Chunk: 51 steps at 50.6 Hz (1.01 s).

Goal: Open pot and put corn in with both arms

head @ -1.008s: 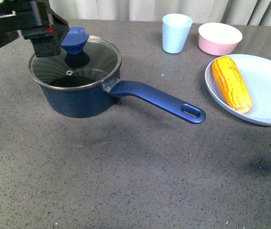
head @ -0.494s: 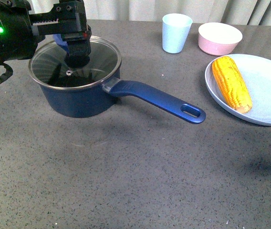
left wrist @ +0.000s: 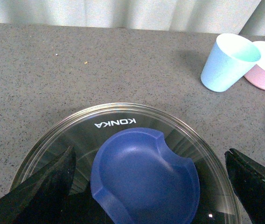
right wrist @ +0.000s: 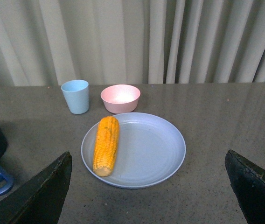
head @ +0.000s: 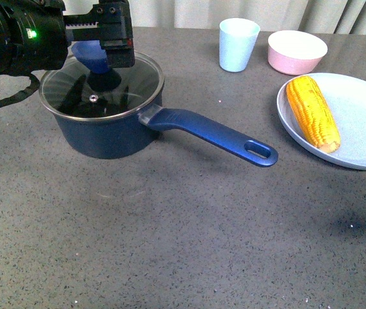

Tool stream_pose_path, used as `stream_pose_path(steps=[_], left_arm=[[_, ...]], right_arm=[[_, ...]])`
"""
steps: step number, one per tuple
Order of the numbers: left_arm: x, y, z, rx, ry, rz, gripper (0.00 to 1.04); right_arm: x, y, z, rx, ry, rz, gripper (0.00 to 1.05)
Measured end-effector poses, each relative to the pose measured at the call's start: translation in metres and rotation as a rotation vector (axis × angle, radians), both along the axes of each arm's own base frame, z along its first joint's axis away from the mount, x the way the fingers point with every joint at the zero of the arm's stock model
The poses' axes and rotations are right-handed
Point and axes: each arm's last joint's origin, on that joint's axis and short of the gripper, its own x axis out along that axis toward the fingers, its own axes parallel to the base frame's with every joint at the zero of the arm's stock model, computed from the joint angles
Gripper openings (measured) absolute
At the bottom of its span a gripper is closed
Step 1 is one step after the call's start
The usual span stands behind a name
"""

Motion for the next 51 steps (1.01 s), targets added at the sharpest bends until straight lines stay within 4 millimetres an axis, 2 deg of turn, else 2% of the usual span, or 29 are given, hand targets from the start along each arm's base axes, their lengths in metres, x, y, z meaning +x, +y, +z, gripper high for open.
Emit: stream_pose_path(steps=[23,37,46,51], left_arm=[[0.016,-0.011,-0.012,0.036,0.019,0.006,0.96],[0.017,-0.013,-0.018,0.061,0.033,0.021,0.96],[0.017,-0.013,-0.018,0.073,0.04,0.029,0.63],[0.017,-0.014,-0.018,0.074,0.039,0.031,0.59]], right_arm=[[0.0,0.0,0.0,0.0,0.0,0.0,0.96],[0.0,0.0,0.0,0.0,0.0,0.0,0.96],[0.0,0.0,0.0,0.0,0.0,0.0,0.96],[0.0,0.0,0.0,0.0,0.0,0.0,0.96]])
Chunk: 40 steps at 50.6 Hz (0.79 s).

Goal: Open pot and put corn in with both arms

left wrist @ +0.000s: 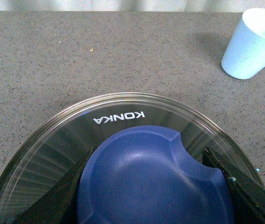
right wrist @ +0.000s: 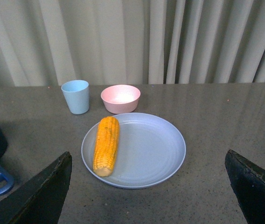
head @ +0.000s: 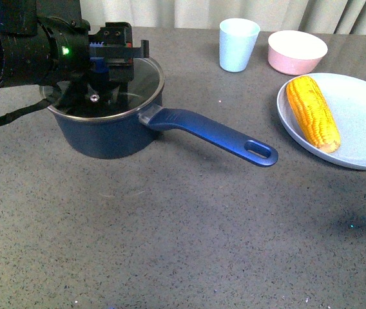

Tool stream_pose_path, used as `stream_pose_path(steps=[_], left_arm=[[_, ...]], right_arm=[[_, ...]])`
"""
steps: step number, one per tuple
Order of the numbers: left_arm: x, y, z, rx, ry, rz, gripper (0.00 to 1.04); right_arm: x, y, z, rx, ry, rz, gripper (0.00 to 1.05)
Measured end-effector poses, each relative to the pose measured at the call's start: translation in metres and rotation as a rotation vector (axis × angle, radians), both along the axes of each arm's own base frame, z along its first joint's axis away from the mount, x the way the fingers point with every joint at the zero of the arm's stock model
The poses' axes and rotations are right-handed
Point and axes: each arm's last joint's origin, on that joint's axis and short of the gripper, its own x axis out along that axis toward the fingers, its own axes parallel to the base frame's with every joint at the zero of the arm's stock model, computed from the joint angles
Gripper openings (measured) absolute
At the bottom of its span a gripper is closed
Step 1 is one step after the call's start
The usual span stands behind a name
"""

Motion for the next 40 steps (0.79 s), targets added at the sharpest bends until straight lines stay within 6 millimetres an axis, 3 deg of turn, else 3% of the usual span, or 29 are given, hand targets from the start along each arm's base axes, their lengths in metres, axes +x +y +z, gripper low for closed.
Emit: stream_pose_path(steps=[12,23,29,40], left_arm=[[-0.003,-0.003,0.01,0.009,-0.011,0.008,0.59],[-0.016,0.009,0.043,-0.035,-0.076,0.031,0.59],[-0.021,0.044,0.055,-0.051,-0.107,0.122,0.59],[-0.024,0.119,0.036,-0.028,-0.1,0.361,0.59]], right_arm=[[0.0,0.0,0.0,0.0,0.0,0.0,0.96],[0.0,0.0,0.0,0.0,0.0,0.0,0.96],[0.0,0.0,0.0,0.0,0.0,0.0,0.96],[0.0,0.0,0.0,0.0,0.0,0.0,0.96]])
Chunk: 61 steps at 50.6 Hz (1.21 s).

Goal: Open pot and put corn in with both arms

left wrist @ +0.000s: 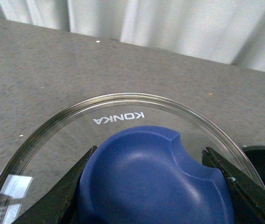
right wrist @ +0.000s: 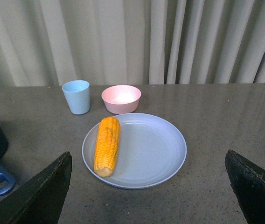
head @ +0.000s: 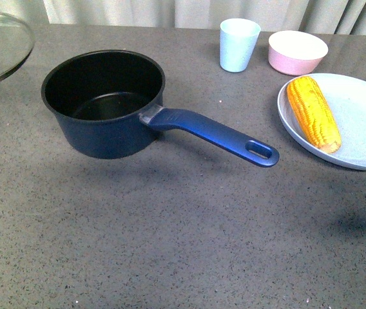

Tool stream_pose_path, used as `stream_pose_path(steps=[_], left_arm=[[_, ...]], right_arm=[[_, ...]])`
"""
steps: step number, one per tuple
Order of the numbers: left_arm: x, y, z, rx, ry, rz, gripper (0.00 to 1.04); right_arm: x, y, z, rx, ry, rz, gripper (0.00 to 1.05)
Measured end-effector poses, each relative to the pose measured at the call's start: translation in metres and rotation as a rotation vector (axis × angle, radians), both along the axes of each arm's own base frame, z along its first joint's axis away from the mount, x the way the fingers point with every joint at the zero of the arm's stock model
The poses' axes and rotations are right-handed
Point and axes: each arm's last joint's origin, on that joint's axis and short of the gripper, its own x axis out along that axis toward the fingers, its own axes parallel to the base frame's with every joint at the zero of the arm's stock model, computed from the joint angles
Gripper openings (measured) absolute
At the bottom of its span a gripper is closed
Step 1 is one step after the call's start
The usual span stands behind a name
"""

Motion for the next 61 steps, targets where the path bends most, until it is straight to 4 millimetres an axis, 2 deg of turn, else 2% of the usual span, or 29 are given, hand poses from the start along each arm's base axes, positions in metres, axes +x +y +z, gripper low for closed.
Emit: stream_pose_path(steps=[6,14,33,61], left_arm=[[-0.001,0.023,-0.019,-0.001,0.023,0.067,0.59],[-0.005,0.029,-0.039,-0.005,0.054,0.09,0.59],[-0.004,0.03,-0.076,-0.015,0.075,0.106,0.59],[-0.009,0.02,-0.11,-0.021,0.108,0.073,0.59]], right_arm=[[0.0,0.0,0.0,0.0,0.0,0.0,0.96],[0.0,0.0,0.0,0.0,0.0,0.0,0.96],[0.0,0.0,0.0,0.0,0.0,0.0,0.96],[0.0,0.0,0.0,0.0,0.0,0.0,0.96]])
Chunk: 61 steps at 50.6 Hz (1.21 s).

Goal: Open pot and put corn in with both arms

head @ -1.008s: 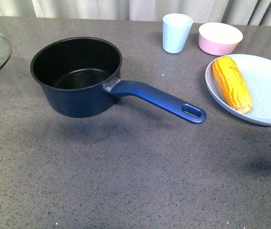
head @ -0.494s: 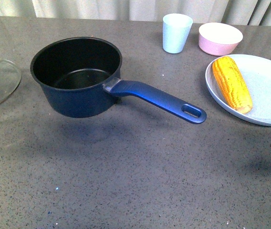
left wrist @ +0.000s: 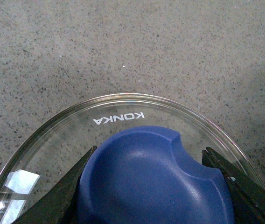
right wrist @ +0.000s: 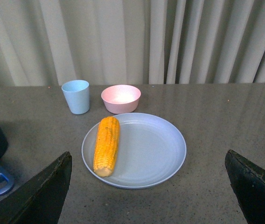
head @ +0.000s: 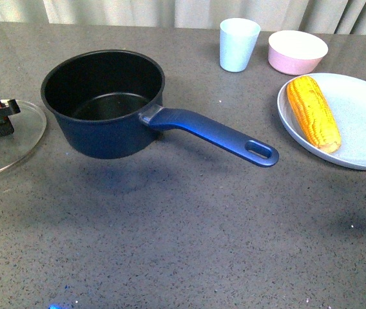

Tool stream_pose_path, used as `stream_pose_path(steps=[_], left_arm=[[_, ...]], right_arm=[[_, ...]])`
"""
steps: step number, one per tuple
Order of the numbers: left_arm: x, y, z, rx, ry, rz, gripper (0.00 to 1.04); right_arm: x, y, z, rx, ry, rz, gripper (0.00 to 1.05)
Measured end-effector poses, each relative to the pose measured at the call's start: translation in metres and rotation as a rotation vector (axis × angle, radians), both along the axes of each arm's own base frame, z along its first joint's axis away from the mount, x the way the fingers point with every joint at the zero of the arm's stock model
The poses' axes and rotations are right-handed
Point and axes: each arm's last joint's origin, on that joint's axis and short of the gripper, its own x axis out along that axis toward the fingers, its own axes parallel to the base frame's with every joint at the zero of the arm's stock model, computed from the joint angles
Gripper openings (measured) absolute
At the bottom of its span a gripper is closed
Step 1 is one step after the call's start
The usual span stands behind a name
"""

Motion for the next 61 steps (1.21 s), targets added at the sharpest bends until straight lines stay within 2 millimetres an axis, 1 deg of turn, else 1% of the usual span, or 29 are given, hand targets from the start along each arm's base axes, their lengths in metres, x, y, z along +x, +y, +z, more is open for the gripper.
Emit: stream_pose_path(steps=[27,28,36,38,43,46,49,53,54,58,61], left_arm=[[-0.002,-0.005,-0.01,-0.005,-0.003,-0.016,0.59],[-0.002,-0.005,-0.01,-0.006,-0.004,-0.016,0.6],[-0.012,-0.005,-0.012,-0.024,-0.002,-0.01,0.92],[-0.016,-0.005,-0.011,-0.033,-0.001,-0.008,0.97],[-0.03,-0.005,-0.003,-0.052,-0.012,-0.001,0.96],[-0.041,-0.005,0.006,-0.064,-0.029,-0.001,0.96],[-0.056,-0.004,0.018,-0.075,-0.046,0.0,0.96],[-0.073,-0.005,0.03,-0.077,-0.058,-0.003,0.96],[-0.08,-0.005,0.036,-0.077,-0.061,-0.005,0.96],[-0.094,-0.006,0.05,-0.081,-0.073,-0.018,0.96],[-0.101,-0.006,0.06,-0.079,-0.095,-0.027,0.96]], right_arm=[[0.0,0.0,0.0,0.0,0.0,0.0,0.96],[0.0,0.0,0.0,0.0,0.0,0.0,0.96],[0.0,0.0,0.0,0.0,0.0,0.0,0.96],[0.0,0.0,0.0,0.0,0.0,0.0,0.96],[0.0,0.0,0.0,0.0,0.0,0.0,0.96],[0.0,0.0,0.0,0.0,0.0,0.0,0.96],[0.0,0.0,0.0,0.0,0.0,0.0,0.96],[0.0,0.0,0.0,0.0,0.0,0.0,0.96],[0.0,0.0,0.0,0.0,0.0,0.0,0.96],[0.0,0.0,0.0,0.0,0.0,0.0,0.96],[0.0,0.0,0.0,0.0,0.0,0.0,0.96]])
